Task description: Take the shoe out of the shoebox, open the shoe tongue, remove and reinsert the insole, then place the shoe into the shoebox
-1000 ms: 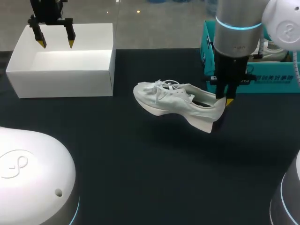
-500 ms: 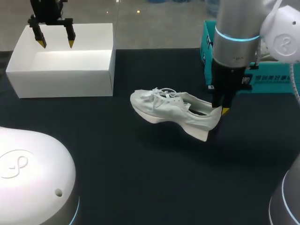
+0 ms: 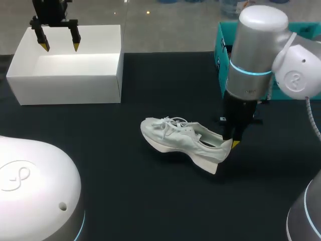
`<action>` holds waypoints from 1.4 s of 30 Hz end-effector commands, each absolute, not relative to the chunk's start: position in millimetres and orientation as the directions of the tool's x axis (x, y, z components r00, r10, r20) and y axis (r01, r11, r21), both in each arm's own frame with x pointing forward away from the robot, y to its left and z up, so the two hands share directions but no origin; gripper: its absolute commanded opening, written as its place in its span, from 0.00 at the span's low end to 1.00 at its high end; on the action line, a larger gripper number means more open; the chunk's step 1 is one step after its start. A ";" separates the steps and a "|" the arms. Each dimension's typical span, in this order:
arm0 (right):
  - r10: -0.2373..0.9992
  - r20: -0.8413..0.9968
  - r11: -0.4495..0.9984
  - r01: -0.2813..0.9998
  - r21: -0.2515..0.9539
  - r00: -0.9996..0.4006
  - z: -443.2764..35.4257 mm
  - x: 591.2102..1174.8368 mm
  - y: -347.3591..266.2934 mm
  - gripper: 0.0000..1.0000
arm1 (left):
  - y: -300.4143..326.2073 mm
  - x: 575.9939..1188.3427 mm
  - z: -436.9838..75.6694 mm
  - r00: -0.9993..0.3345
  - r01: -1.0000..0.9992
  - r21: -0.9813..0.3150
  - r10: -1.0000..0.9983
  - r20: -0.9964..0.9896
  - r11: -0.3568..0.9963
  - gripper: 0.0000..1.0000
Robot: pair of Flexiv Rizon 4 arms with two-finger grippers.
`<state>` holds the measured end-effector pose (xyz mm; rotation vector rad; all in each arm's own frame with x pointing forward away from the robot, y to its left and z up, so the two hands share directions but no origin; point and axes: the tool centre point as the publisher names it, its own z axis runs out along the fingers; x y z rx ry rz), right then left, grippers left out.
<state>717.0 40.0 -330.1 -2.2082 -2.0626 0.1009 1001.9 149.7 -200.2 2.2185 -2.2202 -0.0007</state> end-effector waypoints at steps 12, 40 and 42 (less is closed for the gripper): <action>0.995 -0.007 -0.095 0.977 -0.192 0.095 -377.0 712.3 43.7 0.49 | 149.6 1001.4 -200.2 0.000 -1.000 0.002 -1.000 0.001 0.000 1.00; 0.939 -0.036 0.341 0.938 -0.058 -0.343 -285.4 689.4 12.2 1.00 | 149.6 1001.4 -200.2 0.000 -1.000 0.002 -1.000 0.001 0.000 1.00; 0.939 -0.036 0.341 0.938 -0.058 -0.343 -285.4 689.4 12.2 1.00 | 149.6 1001.4 -200.2 0.000 -1.000 0.002 -1.000 0.001 0.000 1.00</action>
